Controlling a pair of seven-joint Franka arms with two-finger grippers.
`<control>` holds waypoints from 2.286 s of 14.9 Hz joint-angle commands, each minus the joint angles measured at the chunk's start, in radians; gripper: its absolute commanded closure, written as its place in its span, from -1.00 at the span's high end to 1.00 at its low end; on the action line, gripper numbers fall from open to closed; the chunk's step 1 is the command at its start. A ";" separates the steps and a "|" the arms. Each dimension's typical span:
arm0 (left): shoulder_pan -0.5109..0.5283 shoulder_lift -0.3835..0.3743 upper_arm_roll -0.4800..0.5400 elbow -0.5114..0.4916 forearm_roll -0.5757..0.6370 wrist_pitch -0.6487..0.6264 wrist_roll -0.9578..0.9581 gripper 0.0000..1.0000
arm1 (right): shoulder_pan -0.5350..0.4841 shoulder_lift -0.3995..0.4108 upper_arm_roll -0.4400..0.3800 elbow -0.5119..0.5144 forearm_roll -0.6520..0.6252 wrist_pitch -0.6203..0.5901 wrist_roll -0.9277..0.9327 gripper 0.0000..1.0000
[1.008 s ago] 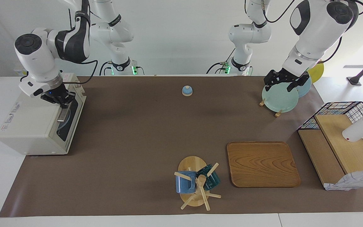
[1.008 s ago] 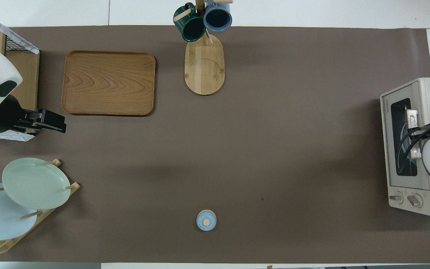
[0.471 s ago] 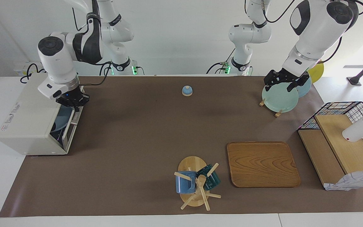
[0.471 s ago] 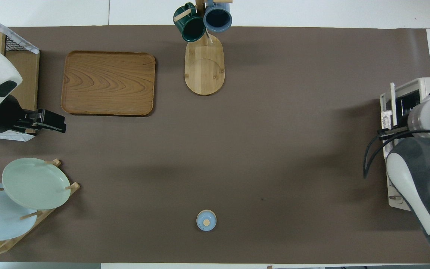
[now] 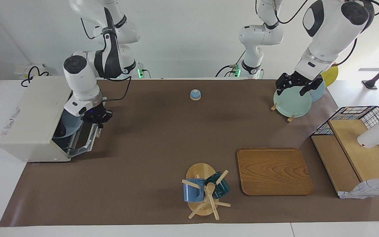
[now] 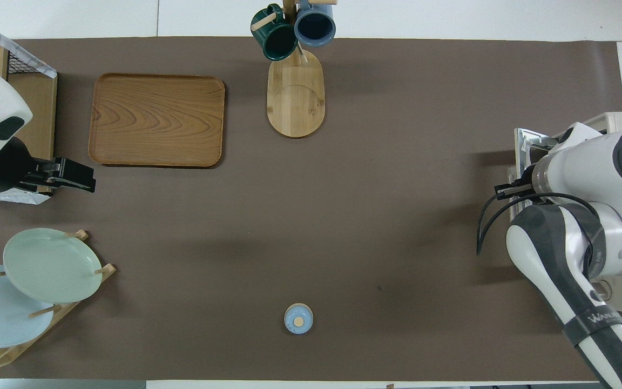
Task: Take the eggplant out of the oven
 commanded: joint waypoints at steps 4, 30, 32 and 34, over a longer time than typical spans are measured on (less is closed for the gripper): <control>0.012 -0.019 -0.006 -0.013 0.016 -0.003 0.008 1.00 | -0.050 0.137 -0.014 -0.003 0.043 0.144 -0.015 -1.00; 0.026 -0.019 -0.004 -0.012 0.016 0.003 0.011 1.00 | -0.050 0.033 -0.004 0.083 -0.159 -0.223 0.160 -0.06; 0.026 -0.019 -0.004 -0.009 0.016 0.003 0.010 1.00 | -0.052 0.032 -0.005 0.069 -0.159 -0.206 0.157 -0.08; 0.026 -0.019 -0.006 -0.009 0.016 0.002 0.005 1.00 | -0.052 0.026 -0.005 0.057 -0.161 -0.199 0.154 -0.21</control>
